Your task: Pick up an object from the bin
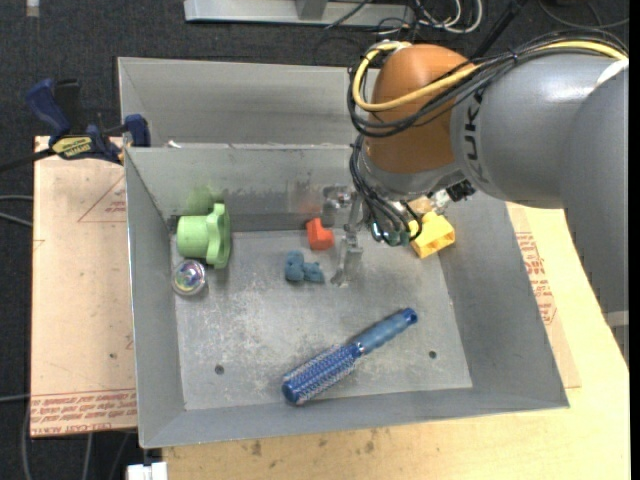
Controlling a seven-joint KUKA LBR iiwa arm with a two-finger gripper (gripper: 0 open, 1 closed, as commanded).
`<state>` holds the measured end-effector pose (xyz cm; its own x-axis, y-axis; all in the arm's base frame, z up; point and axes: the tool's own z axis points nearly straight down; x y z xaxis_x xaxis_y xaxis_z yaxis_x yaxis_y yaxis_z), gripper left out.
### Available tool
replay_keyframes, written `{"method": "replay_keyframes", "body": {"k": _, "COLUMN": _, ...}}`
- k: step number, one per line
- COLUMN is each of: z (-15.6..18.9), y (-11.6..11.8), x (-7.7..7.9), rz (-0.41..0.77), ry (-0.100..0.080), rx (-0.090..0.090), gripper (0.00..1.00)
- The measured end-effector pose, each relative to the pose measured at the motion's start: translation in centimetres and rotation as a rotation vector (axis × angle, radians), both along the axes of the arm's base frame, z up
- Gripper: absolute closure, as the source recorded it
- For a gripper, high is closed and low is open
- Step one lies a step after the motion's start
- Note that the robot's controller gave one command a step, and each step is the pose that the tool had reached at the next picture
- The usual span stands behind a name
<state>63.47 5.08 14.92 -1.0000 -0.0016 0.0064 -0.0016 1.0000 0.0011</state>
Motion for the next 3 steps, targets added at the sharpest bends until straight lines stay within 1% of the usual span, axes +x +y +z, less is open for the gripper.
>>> {"method": "replay_keyframes", "body": {"k": 1, "z": -1.9, "y": 2.2, "x": -5.9, "rz": 0.085, "ry": -0.001, "rx": 0.001, "gripper": 0.0}}
{"method": "replay_keyframes", "body": {"k": 2, "z": -7.0, "y": 2.2, "x": -11.8, "rz": 0.279, "ry": -0.012, "rx": 0.001, "gripper": 0.0}}
{"method": "replay_keyframes", "body": {"k": 3, "z": -7.4, "y": 5.7, "x": -14.8, "rz": 0.437, "ry": -0.028, "rx": 0.0, "gripper": 0.0}}
